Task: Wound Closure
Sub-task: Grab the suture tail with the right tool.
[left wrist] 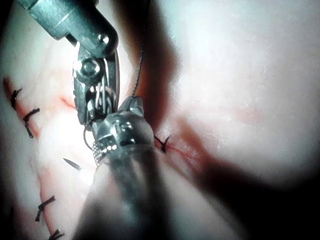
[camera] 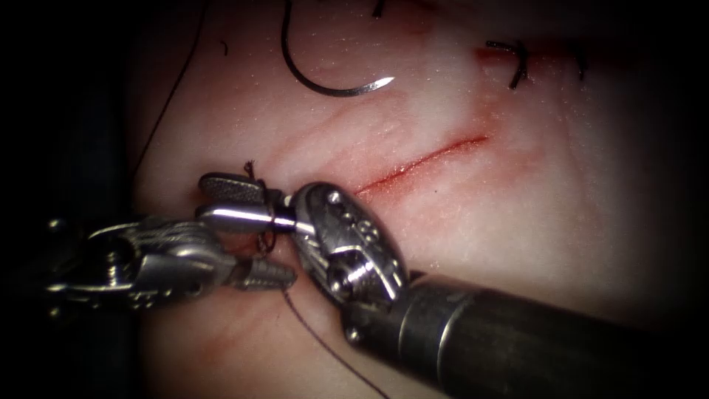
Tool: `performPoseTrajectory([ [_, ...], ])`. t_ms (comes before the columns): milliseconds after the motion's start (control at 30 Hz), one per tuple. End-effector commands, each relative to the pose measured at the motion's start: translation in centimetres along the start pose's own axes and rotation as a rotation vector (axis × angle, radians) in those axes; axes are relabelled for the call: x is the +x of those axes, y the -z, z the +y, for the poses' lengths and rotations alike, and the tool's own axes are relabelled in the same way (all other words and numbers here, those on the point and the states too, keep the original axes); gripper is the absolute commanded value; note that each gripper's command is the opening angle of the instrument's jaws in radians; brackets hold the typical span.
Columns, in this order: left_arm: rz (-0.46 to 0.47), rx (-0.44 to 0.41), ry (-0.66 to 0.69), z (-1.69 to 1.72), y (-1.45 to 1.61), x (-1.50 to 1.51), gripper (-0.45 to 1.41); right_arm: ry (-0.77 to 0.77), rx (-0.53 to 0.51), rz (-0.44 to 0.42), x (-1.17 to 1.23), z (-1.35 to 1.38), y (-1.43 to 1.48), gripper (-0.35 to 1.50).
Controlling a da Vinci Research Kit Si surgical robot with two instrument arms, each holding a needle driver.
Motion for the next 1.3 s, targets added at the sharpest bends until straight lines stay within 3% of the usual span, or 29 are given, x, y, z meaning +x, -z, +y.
performPoseTrajectory([
  [33, -0.001, 0.007, 0.000, -0.04, -0.05, -0.01, -0.35, 0.003, -0.030, -0.021, -0.08, 0.04, -0.02, 0.17],
  [333, -0.010, 0.018, 0.028, 0.03, -0.04, 0.05, -0.35, 0.012, -0.247, -0.138, -0.18, 0.07, 0.08, 0.25],
  [633, -0.013, 0.021, 0.039, 0.05, -0.10, -0.03, -0.35, 0.037, -0.393, -0.269, -0.14, 0.07, 0.03, 0.47],
  [967, -0.027, 0.030, 0.039, 0.04, -0.12, -0.08, -0.35, 0.089, -0.492, -0.307, -0.09, 0.13, -0.01, 0.78],
  [1300, -0.046, 0.028, 0.042, 0.02, -0.13, -0.11, -0.35, 0.095, -0.498, -0.342, -0.26, 0.32, -0.20, 0.79],
])
